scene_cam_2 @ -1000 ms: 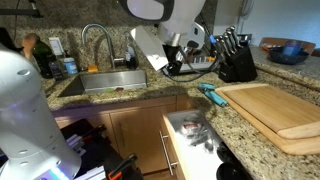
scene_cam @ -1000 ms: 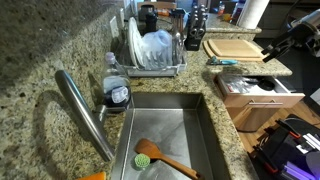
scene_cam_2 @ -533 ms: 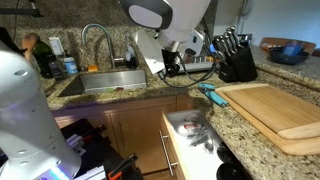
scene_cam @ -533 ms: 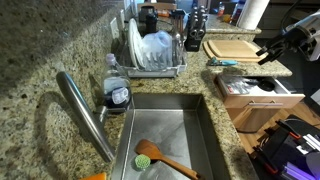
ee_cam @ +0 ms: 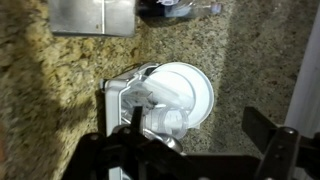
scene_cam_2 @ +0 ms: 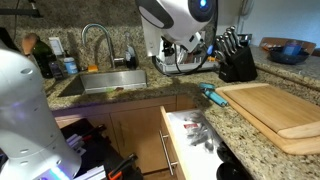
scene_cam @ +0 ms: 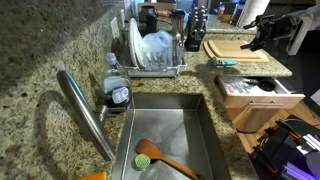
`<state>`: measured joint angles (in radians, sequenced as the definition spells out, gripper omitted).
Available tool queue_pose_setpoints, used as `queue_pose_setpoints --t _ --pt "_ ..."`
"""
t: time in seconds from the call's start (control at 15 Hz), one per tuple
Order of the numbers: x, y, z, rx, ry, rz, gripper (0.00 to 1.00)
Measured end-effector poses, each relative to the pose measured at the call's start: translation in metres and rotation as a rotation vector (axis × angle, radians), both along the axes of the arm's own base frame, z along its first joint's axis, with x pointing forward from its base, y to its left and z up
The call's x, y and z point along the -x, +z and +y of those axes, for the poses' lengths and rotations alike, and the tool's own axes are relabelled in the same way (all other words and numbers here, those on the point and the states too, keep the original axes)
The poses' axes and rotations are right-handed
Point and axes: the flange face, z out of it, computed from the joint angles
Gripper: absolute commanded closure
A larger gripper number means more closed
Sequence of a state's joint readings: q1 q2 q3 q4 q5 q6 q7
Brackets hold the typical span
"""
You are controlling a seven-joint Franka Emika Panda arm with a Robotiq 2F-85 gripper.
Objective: Move the bottle of dishwashing liquid away from the faucet
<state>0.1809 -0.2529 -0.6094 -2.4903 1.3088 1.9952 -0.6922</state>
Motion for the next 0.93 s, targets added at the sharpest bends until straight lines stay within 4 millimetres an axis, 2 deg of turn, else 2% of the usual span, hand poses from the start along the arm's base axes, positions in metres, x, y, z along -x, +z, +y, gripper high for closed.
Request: queue_pose_setpoints --t 0.2,0.33,0.53,0.73,0.8,0.93 --pt "-0.019 -0.048 0.063 -0.144 0.039 0.085 0.0" --pt "-0.022 -0.069 0.076 -0.159 0.052 0.123 0.0" --pt "-0.021 -0.067 0.064 -0.217 0.026 0.125 0.0" --pt "-0.025 -0.064 0.03 -0.386 -0.06 0.112 0.0" --pt "-0.031 -0.072 0.025 -0.444 -0.094 0.11 0.0" --pt "-0.051 -0.104 0.036 -0.554 -0.172 0.134 0.0"
